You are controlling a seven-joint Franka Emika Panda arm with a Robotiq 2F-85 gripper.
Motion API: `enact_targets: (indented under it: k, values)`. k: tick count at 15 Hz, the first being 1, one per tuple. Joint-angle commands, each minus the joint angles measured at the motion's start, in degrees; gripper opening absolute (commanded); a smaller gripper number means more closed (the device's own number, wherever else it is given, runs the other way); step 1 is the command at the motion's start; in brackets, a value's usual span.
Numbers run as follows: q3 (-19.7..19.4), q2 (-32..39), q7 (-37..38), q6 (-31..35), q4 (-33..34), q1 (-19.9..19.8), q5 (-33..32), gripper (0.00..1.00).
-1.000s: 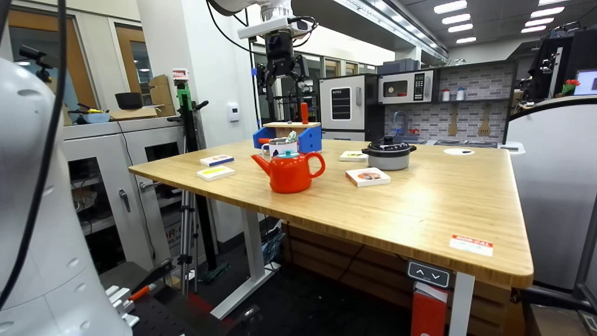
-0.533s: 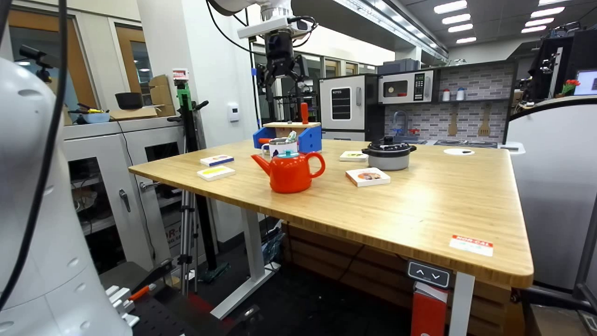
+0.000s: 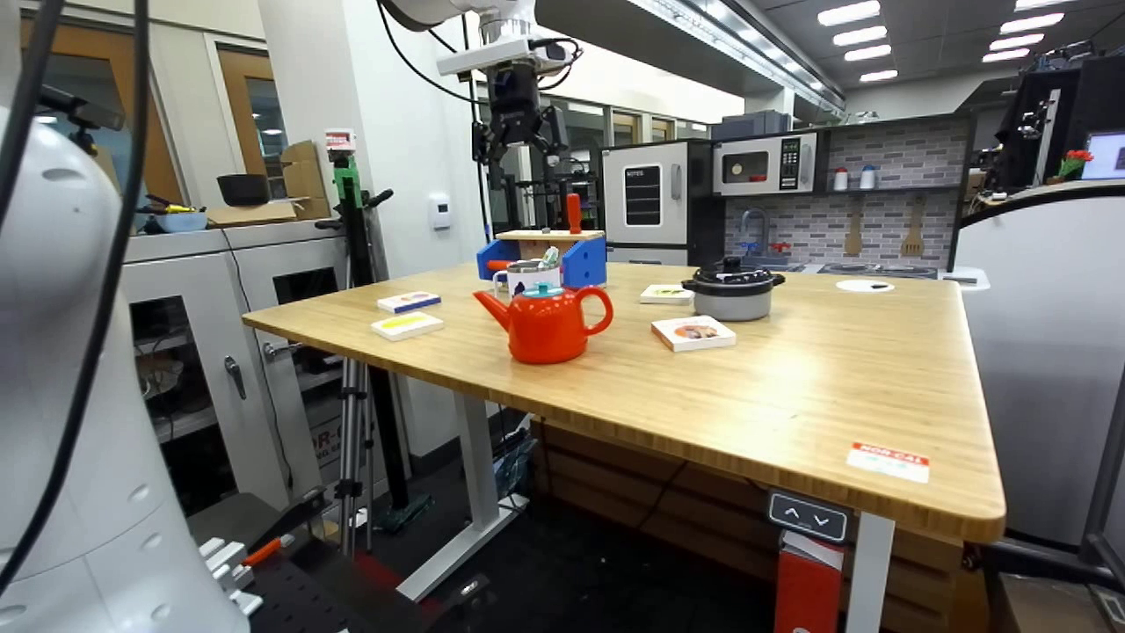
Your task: Take the marker from the cup and put it on the table
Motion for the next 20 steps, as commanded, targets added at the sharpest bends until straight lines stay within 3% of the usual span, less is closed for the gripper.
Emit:
enact_targets:
  k: [1,11,20]
  values:
    - [0.62,3.88,2.44,-1.83,4.45,0.41,1.18,1.0]
    - [0.07,13.58,7.89,-2.55,12.63,0.81,0.62,1.0]
    - [0.28,14.72,1.47,-1.53,13.94,-0.8,7.49,1.0]
